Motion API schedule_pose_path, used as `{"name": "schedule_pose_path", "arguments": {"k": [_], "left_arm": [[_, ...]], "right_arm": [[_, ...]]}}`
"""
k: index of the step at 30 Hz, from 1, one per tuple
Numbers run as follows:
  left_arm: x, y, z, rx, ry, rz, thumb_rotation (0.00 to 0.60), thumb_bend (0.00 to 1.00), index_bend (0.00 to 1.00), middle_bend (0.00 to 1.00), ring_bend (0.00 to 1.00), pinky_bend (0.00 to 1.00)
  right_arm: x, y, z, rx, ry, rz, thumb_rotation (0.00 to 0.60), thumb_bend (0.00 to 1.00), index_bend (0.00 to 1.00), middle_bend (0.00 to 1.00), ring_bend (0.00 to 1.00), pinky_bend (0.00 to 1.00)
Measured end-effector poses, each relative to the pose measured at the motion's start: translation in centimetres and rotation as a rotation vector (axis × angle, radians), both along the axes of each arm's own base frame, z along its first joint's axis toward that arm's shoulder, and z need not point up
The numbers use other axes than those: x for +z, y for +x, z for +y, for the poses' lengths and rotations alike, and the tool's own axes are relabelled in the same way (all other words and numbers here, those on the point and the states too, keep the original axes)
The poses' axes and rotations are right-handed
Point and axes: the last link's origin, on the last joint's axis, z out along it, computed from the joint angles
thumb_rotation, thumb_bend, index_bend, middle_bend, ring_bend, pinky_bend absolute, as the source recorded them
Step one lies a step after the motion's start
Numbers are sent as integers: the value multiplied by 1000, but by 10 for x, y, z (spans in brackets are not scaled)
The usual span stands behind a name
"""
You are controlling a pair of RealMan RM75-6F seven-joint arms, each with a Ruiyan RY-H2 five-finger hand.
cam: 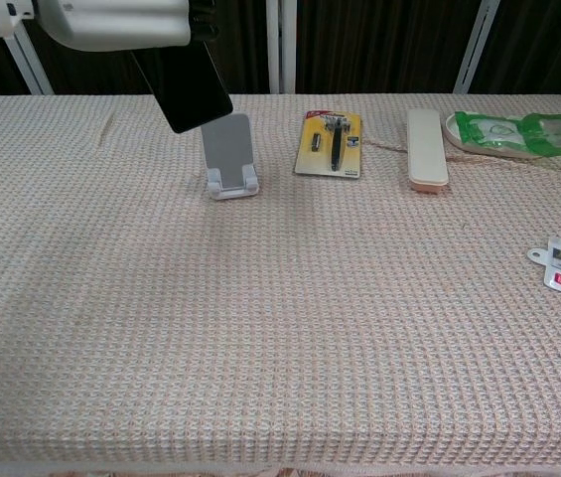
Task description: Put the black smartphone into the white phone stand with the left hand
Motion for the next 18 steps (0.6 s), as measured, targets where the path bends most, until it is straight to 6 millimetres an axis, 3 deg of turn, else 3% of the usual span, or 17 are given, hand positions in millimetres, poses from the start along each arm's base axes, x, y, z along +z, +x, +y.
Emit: {"name": "schedule_pose_path", "arguments": {"k": [7,18], "left_arm": [[-23,17,9,-37,-25,58,600,379,642,623,536,457],[-53,21,17,-14,-36,164,600,389,641,615,532,456]], "right_arm": [[3,-4,3,-6,-14,-9,600,176,0,0,0,0],[4,-11,6,-20,-20,-19,600,176,0,0,0,0]]}}
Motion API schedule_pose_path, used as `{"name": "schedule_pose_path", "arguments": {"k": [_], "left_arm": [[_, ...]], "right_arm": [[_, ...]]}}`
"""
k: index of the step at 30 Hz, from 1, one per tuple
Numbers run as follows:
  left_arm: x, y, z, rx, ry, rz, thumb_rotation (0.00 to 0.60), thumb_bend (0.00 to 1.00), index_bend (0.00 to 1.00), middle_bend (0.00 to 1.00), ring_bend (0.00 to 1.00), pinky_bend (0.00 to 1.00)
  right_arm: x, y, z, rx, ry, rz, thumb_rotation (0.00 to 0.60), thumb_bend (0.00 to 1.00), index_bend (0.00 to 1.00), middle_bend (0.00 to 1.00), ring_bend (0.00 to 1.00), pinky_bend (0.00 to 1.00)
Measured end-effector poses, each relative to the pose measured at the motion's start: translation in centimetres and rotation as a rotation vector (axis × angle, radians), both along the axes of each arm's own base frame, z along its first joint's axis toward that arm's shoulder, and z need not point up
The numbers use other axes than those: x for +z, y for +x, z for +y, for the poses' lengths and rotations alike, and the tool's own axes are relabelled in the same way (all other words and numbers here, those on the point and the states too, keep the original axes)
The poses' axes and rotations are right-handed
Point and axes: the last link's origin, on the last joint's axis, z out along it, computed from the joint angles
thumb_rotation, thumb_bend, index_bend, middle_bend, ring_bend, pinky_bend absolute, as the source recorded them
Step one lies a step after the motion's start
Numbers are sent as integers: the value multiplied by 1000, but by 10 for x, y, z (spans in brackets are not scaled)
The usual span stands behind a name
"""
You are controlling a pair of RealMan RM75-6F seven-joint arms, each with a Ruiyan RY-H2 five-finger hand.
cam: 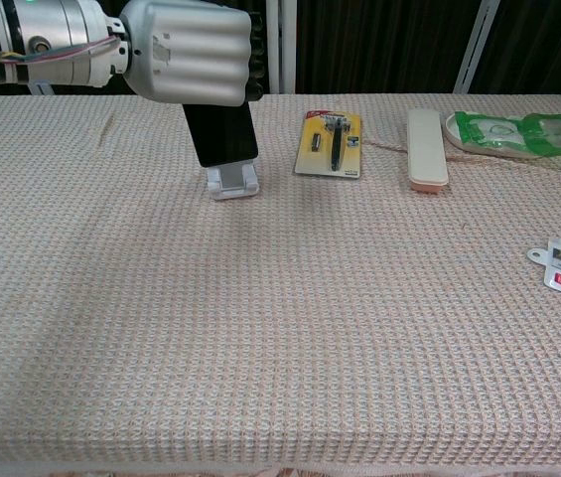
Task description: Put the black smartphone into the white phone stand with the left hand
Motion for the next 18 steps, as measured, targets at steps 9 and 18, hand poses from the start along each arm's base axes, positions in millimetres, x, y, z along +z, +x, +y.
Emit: {"name": "schedule_pose_path", "arguments": {"k": [9,18], "left_arm": [[-9,10,1,-28,-3,32,600,392,641,612,529,451],[-25,10,-4,-58,-34,92,600,396,642,611,529,448]], "right_arm": [[0,-3,0,-7,3,-9,600,176,0,0,0,0],[1,-7,3,-17,-6,-16,600,176,0,0,0,0]]}}
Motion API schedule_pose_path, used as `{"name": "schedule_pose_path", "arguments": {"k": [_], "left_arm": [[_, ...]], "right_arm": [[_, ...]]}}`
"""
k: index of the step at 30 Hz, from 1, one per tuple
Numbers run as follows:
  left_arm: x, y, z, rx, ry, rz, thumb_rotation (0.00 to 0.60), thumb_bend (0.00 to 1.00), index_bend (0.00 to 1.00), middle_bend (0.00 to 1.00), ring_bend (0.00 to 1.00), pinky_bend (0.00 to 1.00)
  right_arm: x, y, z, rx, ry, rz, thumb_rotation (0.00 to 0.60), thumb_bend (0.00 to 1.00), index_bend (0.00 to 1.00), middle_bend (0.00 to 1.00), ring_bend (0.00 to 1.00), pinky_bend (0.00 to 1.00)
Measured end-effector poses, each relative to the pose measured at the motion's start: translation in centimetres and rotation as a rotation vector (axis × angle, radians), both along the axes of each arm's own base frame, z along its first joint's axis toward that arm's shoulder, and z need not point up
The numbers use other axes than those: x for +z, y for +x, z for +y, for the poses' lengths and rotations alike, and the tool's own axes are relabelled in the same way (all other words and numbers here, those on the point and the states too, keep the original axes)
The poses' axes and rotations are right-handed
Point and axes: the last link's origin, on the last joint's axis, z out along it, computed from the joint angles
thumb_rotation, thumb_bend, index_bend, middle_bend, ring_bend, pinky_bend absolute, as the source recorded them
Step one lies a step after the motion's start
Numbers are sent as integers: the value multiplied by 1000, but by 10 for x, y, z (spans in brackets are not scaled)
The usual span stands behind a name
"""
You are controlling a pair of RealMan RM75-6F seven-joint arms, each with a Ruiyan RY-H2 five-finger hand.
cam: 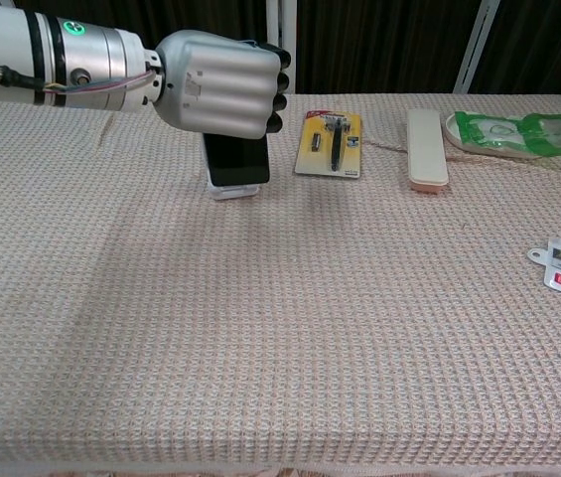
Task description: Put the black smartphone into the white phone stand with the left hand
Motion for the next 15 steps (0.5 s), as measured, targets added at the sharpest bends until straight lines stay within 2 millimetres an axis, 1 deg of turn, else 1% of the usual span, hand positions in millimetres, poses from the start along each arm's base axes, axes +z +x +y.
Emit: {"name": "schedule_pose_path", "arguments": {"k": [8,15], "left_arm": [[4,-2,8,26,20,-4,600,397,642,611,529,447],[2,-10,7,89,4,-26,600,400,642,607,527,445]], "right_arm": [[0,-2,0,-3,2,-1,600,176,0,0,0,0],[0,-3,-1,-8,6,-3,600,176,0,0,0,0]]}}
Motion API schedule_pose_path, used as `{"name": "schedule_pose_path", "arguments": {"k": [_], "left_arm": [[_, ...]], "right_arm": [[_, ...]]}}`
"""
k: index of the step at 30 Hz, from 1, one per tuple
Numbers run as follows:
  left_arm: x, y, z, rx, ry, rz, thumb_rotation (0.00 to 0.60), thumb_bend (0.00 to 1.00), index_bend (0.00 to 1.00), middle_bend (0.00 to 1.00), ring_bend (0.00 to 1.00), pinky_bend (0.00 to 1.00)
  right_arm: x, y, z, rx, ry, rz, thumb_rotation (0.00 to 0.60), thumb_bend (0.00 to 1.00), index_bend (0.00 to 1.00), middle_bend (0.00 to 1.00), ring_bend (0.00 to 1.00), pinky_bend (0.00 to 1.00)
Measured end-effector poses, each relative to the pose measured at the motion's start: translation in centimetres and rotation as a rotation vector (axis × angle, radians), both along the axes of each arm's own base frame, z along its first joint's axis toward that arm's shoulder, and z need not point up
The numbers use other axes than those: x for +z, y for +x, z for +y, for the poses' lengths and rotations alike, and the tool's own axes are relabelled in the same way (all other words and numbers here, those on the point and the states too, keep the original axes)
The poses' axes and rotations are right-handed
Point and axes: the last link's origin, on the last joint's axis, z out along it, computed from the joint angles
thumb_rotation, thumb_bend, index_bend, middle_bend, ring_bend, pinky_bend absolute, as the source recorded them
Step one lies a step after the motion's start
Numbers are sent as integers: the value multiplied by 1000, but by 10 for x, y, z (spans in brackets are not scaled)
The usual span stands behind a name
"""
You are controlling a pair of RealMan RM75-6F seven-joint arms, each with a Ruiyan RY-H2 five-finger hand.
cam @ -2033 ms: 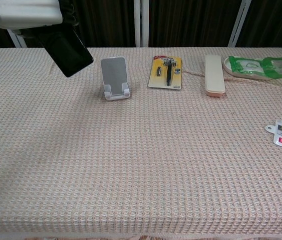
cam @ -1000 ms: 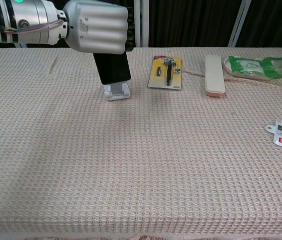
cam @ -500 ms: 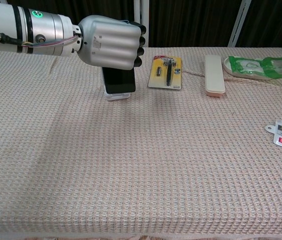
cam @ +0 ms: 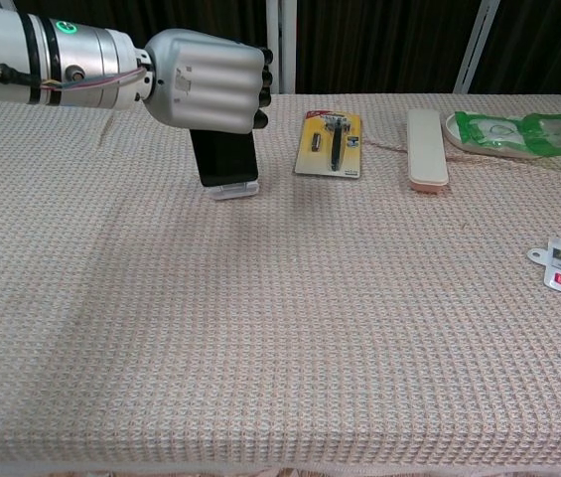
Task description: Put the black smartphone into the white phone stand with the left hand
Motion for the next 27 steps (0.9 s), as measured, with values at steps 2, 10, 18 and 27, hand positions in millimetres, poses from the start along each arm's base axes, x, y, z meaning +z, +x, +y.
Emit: {"name": "schedule_pose_path", "arguments": {"k": [2,10,18,27], "left_arm": [[-2,1,-1,8,-5,-12,600,401,642,607,526,442],[-5,5,0,20,-14,-40,600,407,641,606,527,441],[-5,-1,4,35,-8,-27,600,408,642,606,526,441],[-10,-2,1,39,-20,-22,600,408,642,601,525,440]], "right_arm": [[0,0,0,-2,0,2,600,176,0,0,0,0],[0,0,-2,-5,3,4,600,176,0,0,0,0],[-1,-1,-2,-7,10,3,600,176,0,0,0,0],[1,-2,-1,-10,4,1,600,176,0,0,0,0]]}}
